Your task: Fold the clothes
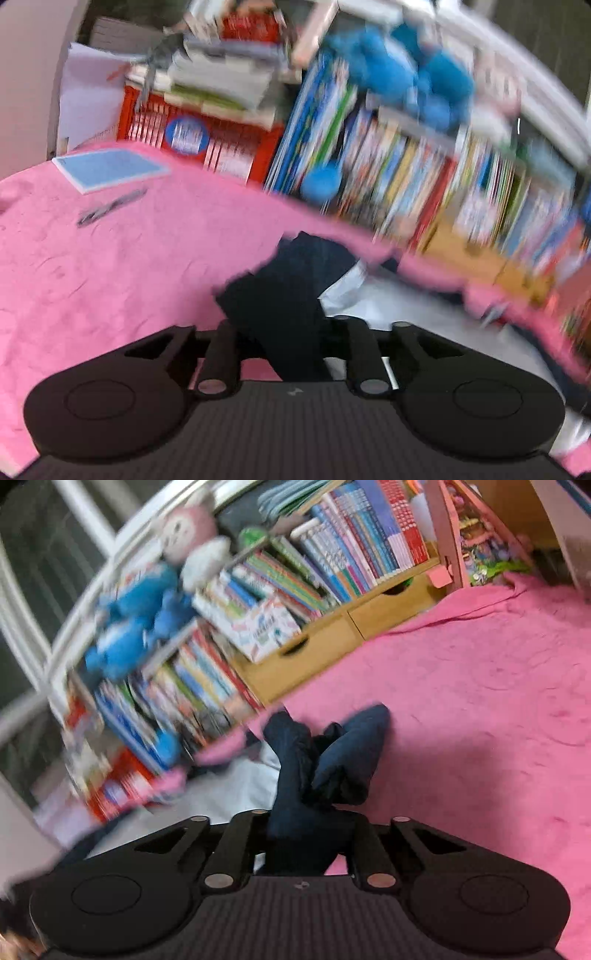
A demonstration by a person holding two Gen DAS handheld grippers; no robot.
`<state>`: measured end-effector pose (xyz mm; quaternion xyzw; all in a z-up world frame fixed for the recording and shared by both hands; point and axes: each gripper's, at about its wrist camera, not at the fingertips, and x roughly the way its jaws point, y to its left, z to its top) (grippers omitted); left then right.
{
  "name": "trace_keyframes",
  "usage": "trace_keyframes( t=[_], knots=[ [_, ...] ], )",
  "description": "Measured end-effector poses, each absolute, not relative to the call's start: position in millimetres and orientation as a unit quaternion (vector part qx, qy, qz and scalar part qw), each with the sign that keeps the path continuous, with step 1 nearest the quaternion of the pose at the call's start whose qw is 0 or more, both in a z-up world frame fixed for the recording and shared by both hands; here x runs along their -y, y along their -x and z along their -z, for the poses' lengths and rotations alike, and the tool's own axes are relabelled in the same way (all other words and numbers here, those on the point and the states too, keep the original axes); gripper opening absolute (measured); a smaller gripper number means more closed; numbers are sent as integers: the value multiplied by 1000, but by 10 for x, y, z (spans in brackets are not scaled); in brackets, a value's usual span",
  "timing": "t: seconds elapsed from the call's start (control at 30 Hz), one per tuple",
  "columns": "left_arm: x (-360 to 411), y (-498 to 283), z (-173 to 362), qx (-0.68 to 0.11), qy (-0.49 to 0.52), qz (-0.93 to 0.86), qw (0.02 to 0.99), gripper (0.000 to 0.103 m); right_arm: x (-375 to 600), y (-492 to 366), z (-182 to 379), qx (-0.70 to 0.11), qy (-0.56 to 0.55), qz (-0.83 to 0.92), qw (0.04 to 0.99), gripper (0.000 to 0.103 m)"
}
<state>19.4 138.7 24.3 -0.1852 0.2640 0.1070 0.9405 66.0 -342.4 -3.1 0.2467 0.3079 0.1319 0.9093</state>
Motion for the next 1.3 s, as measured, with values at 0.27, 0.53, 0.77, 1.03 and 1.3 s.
trace_keyframes(
  t=[0.27, 0.53, 0.77, 1.03, 1.3],
  knots=[
    [-1745, 208, -135, -267, 136, -201, 933, 97, 3579, -52, 31, -253, -143, -14, 957, 82],
    [-651, 106, -212, -198, -70, -126, 970, 103, 2252, 231, -112, -148, 57, -131, 979, 80],
    [-332, -163, 225, -263, -116, -135, 948, 103, 1445, 155, 125, -183, 96, -209, 956, 73],
    [-934, -87, 389, -271, -35, -172, 946, 103, 2710, -70, 378, -223, 53, 37, 973, 75],
    [-820, -20, 397, -255, -73, -187, 946, 103, 2760, 70, 232, -205, 32, 51, 977, 74]
  ],
)
